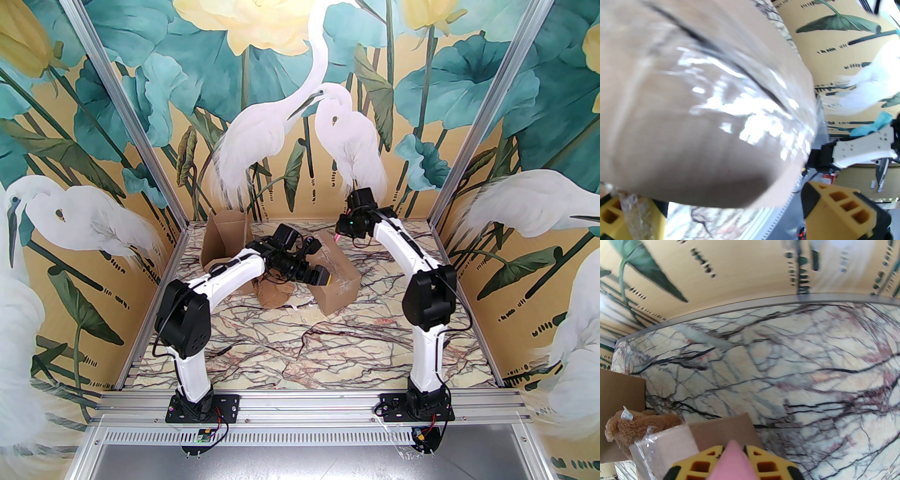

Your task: Unpack the express box

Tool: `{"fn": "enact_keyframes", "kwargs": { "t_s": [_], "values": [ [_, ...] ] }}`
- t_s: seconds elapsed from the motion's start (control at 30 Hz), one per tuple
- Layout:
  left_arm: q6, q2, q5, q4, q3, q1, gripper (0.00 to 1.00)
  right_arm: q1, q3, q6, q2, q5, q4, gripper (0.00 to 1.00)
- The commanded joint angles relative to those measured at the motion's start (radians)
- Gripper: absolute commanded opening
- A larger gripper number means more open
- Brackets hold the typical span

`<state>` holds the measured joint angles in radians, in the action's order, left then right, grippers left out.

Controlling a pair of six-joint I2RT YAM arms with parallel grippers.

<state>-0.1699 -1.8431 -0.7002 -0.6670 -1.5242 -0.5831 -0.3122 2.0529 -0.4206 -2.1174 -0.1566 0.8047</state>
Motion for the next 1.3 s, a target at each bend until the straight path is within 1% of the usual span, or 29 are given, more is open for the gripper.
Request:
{"fn": "enact_keyframes", "kwargs": {
  "t_s": [0.0,0.1,0.2,0.33,0.47,0.53,0.6,0.67,0.7,0.73,0.8,0.87,0.93,1.0,1.07,1.17,1.27],
  "values": [
    [-0.034,0.048,-0.049,0.094,0.009,-0.024,0.99,-0.009,0.055,0.052,-0.019,0.007,0.081,0.00],
    [-0.037,0.042,-0.053,0.100,-0.002,-0.057,1.00,-0.005,0.070,0.084,-0.010,0.046,0.081,0.00],
    [-0.056,0.049,-0.056,0.129,0.015,-0.087,0.99,0.020,0.095,0.094,0.009,0.063,0.076,0.00],
    [-0.016,0.092,0.009,0.124,0.037,-0.107,0.99,0.095,0.112,0.062,0.054,0.042,0.056,0.00],
    [0.147,0.175,0.148,0.074,0.039,-0.107,0.99,0.173,0.055,0.040,0.144,0.032,0.041,0.00],
    [0.254,0.211,0.224,0.055,0.034,-0.108,0.99,0.201,-0.023,0.039,0.210,0.042,0.037,0.00],
    [0.379,0.239,0.309,0.046,0.026,-0.107,0.99,0.222,-0.136,0.039,0.299,0.060,0.023,0.00],
    [0.420,0.238,0.431,0.035,-0.015,-0.103,1.00,0.224,-0.267,0.045,0.402,0.088,0.019,0.00],
    [0.424,0.213,0.458,0.000,-0.069,-0.090,1.00,0.223,-0.344,0.039,0.456,0.094,0.017,0.00],
    [0.414,0.184,0.457,-0.039,-0.122,-0.072,1.00,0.221,-0.413,0.028,0.505,0.101,0.012,0.00],
    [0.339,0.097,0.465,-0.109,-0.261,-0.022,1.00,0.215,-0.577,-0.006,0.611,0.102,-0.006,0.00],
    [0.289,0.020,0.440,-0.166,-0.369,0.017,1.00,0.196,-0.705,-0.037,0.696,0.106,-0.012,0.00],
    [0.291,-0.035,0.460,-0.192,-0.438,0.027,0.99,0.171,-0.802,-0.074,0.767,0.112,-0.006,0.00],
    [0.301,-0.063,0.479,-0.180,-0.454,0.031,1.00,0.137,-0.881,-0.112,0.821,0.102,-0.014,0.00],
    [0.259,-0.090,0.481,-0.171,-0.469,0.049,1.00,0.108,-0.928,-0.140,0.843,0.088,-0.028,0.00],
    [0.160,-0.108,0.443,-0.146,-0.450,0.096,1.00,0.062,-0.975,-0.179,0.832,0.067,-0.079,0.00],
    [0.100,-0.101,0.418,-0.095,-0.377,0.126,1.00,0.037,-0.978,-0.193,0.797,0.058,-0.114,0.00]
  ]
}}
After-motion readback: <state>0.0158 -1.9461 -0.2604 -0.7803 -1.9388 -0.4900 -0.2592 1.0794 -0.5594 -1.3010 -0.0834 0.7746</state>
